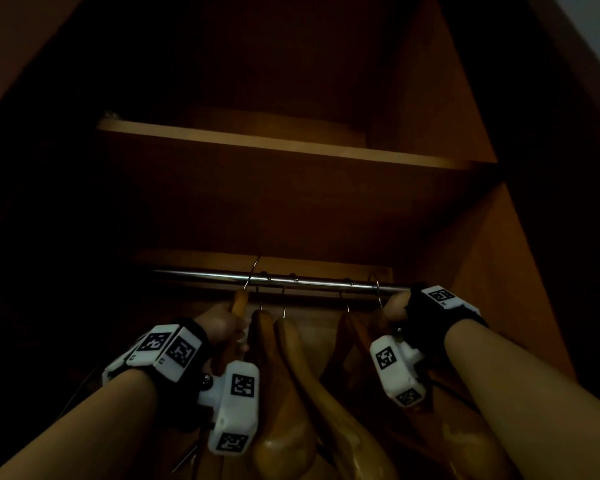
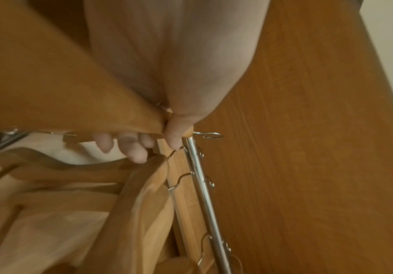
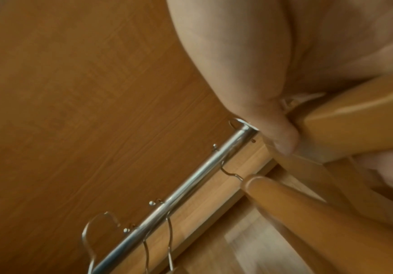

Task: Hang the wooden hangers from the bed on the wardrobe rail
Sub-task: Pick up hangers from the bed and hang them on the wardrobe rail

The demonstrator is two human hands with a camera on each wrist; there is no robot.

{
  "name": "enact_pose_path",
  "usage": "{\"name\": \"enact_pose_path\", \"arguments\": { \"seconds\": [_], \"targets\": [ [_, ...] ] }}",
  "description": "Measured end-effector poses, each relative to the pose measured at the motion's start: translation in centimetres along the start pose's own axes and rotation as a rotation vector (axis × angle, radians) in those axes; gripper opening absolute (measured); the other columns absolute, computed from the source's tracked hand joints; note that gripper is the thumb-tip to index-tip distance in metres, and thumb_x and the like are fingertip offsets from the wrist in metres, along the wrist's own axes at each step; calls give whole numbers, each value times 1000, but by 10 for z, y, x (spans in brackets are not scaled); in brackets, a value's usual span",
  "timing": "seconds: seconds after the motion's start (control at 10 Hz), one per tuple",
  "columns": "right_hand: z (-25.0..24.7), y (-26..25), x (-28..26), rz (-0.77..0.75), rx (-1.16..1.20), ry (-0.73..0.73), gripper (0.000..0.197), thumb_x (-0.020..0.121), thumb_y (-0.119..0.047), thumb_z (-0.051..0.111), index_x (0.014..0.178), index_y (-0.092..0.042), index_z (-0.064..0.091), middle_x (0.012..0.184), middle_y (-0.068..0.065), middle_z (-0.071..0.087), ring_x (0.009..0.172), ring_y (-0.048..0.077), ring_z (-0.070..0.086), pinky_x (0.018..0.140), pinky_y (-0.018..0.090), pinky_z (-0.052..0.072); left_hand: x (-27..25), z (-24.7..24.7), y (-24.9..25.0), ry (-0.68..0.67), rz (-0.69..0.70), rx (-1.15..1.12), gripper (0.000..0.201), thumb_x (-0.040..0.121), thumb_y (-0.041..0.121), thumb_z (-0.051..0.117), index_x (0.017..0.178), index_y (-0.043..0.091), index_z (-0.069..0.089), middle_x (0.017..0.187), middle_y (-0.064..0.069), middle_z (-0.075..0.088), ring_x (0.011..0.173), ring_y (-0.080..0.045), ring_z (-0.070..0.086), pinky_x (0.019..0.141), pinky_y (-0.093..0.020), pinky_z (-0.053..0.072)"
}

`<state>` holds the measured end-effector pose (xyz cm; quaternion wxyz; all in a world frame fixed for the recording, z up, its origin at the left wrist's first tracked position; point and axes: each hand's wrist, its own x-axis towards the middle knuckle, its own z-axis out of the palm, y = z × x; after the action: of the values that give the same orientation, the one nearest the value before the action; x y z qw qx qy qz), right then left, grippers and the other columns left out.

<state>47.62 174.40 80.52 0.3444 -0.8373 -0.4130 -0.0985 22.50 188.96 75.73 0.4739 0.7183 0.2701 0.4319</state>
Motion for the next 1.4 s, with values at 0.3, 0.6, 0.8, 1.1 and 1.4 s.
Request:
{"name": "enact_pose_path", "arguments": {
  "seconds": [0.3, 0.6, 0.8, 1.1, 1.4],
  "targets": [
    [3, 13, 33, 78, -375, 32, 54, 59, -54, 71, 108, -32, 61, 105, -3, 64, 95, 19, 63, 84, 35, 55, 15, 5, -9, -61, 5, 4, 25, 97, 6, 43, 73, 5, 47, 66, -11, 46, 57, -23, 49, 53, -32, 44],
    [0, -21, -44, -48, -186, -132, 52, 88, 7, 53, 137, 8, 38, 140, 24, 43, 69, 11, 50, 40, 10, 44, 15, 5, -15, -43, -37, 4, 27, 98, 9, 42, 71, 4, 47, 67, -10, 45, 61, -21, 48, 50, -28, 45],
    [0, -29, -73, -69, -294, -165, 52, 89, 5, 51, 139, 5, 37, 139, 25, 45, 58, 10, 43, 30, 11, 40, 17, 4, -21, -48, -65, 16, 31, 97, 12, 44, 68, 3, 49, 65, -10, 48, 58, -21, 52, 54, -29, 44],
    [6, -28, -105, 44, -394, -244, 55, 97, -15, 48, 148, -8, 25, 148, 13, 35, 125, 27, 47, 88, 28, 48, -5, -5, -19, -67, -81, 207, 17, 94, 8, 50, 80, 3, 56, 72, -12, 59, 66, -24, 59, 72, -37, 48],
    [18, -15, -160, 52, -478, -202, 65, 92, -20, 56, 149, -17, 23, 148, 9, 35, 130, 27, 44, 103, 37, 44, -57, -2, -17, -216, -108, 508, 30, 88, 3, 59, 116, 9, 54, 106, -16, 61, 104, -32, 57, 94, -43, 46]
  ]
}}
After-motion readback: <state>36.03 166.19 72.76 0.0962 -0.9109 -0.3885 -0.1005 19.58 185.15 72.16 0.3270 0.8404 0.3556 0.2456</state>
